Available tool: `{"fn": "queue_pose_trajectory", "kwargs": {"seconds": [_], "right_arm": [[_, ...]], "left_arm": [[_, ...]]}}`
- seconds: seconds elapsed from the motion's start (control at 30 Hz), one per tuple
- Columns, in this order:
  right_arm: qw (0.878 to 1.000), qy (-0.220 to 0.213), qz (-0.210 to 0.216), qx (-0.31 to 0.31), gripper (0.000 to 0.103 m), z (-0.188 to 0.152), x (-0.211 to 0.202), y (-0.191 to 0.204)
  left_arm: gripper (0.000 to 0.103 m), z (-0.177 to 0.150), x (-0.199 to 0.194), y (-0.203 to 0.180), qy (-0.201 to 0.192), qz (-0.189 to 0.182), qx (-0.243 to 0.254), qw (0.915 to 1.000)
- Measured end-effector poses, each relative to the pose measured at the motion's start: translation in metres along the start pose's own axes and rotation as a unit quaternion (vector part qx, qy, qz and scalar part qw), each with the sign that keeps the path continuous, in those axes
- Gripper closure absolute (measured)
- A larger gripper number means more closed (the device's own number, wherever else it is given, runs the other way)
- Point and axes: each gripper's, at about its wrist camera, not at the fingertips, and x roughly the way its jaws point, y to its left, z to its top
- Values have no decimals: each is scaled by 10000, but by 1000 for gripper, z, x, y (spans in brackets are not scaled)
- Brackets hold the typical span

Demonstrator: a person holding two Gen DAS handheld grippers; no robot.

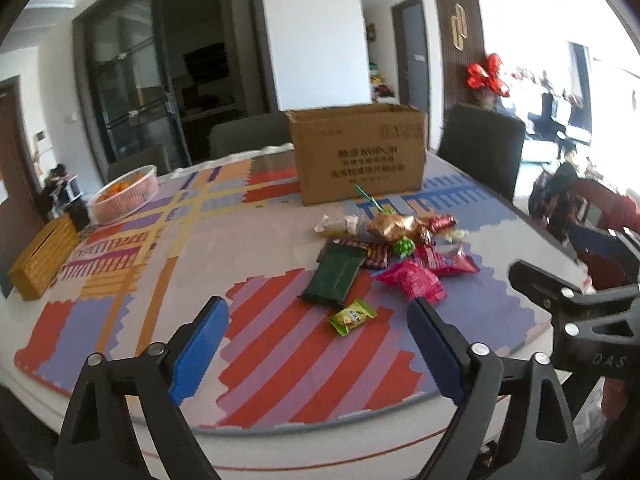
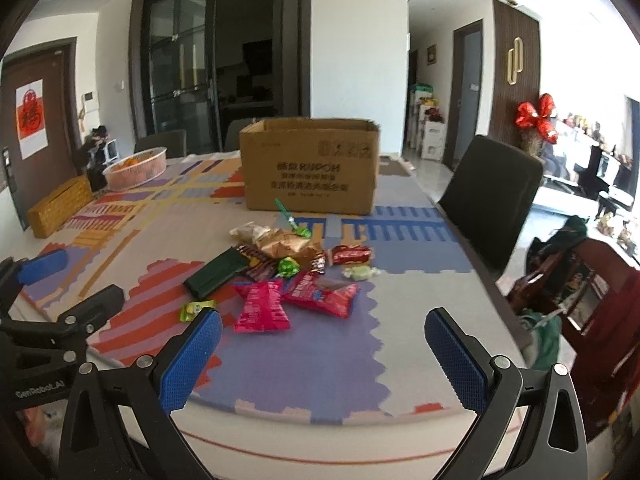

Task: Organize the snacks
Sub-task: 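Reach the right gripper to the red snack bag and close on it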

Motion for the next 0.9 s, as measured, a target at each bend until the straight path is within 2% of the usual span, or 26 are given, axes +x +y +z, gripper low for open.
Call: {"fn": "queue_pose_trajectory", "kwargs": {"seconds": [0.23,0.4,0.6,0.9], "right_arm": [[9993,217,177,-265,4,5,35,16],[9978,429,388,-325,12,9,58,23],[9950,668,553,-503,20,11,86,34],[9908,1033,718,-508,29,12,119,39]], "left_arm": [[30,-3,34,6,311,-372,264,9985],[43,-5,56,8,493,-582,439,9961],[47,-7,80,7,707,-868,677,9914],[52,-12,106,4,971,-1173,706,9858]]}}
